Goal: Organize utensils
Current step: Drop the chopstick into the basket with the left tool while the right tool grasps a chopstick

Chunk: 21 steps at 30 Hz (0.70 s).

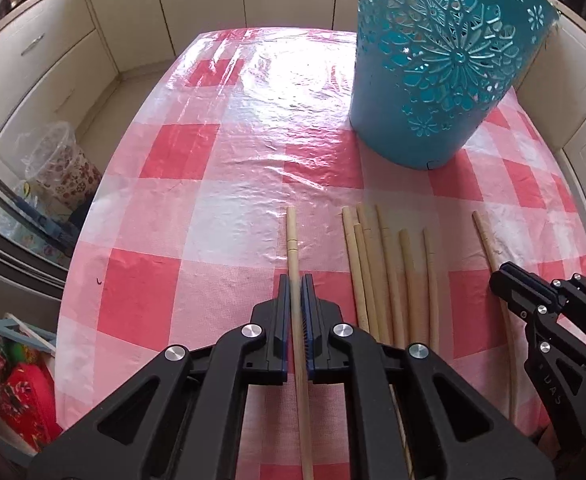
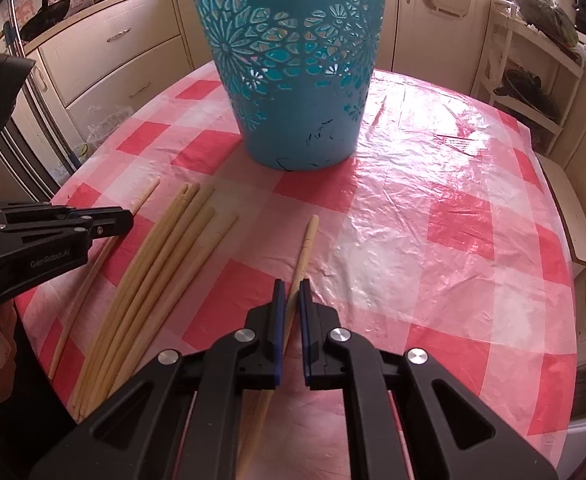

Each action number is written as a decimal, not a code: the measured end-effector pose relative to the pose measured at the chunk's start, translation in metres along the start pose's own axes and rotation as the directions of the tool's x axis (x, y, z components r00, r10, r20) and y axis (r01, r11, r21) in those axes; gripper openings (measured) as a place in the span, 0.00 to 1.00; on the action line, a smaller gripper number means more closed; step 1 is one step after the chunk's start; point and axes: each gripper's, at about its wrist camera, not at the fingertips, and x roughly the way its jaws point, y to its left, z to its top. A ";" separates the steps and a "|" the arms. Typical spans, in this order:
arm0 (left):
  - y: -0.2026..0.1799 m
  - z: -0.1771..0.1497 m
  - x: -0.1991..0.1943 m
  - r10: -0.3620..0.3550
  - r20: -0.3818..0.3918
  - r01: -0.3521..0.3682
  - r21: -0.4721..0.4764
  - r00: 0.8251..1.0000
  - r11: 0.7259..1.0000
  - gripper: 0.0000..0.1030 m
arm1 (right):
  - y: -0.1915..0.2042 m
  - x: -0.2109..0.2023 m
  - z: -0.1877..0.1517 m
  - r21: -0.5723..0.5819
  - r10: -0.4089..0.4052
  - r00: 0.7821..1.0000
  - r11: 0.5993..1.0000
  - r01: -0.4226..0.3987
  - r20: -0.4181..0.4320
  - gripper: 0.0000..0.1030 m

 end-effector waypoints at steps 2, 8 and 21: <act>0.003 0.000 -0.002 -0.026 -0.014 0.025 -0.009 1.000 1.000 0.05 | -0.006 -0.001 -0.001 0.037 0.031 1.000 0.999 -0.031 -0.005 0.07; 0.026 -0.002 -0.046 -0.066 0.119 0.075 -0.078 0.991 0.994 0.05 | -0.020 -0.009 -0.019 0.112 0.076 0.995 0.990 -0.082 0.058 0.06; 0.025 0.070 -0.198 -0.205 0.601 0.290 -0.047 0.773 0.956 0.05 | -0.023 -0.010 -0.024 0.160 0.105 0.989 0.980 -0.122 0.106 0.06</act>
